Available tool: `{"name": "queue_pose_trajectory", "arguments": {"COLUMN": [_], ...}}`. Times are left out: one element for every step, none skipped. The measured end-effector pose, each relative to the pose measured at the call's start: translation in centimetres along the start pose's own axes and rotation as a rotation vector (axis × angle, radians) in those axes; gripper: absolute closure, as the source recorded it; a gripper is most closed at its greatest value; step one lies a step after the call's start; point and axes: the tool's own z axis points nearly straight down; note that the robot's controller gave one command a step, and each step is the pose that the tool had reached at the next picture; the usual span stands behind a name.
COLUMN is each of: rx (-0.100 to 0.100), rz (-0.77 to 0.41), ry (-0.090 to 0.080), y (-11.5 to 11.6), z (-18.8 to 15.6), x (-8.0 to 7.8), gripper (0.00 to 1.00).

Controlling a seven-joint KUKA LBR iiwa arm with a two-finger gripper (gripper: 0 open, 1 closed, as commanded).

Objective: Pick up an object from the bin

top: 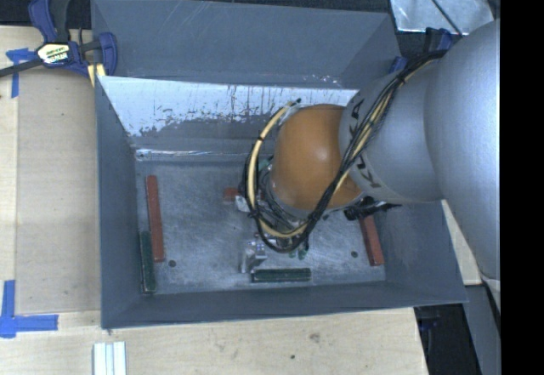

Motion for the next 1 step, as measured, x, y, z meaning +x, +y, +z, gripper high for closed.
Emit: {"name": "queue_pose_trajectory", "arguments": {"rx": [0.004], "rz": [-0.17], "ry": [0.009], "y": [-8.18], "z": [-0.67], "x": [-4.0], "gripper": [1.0]}}
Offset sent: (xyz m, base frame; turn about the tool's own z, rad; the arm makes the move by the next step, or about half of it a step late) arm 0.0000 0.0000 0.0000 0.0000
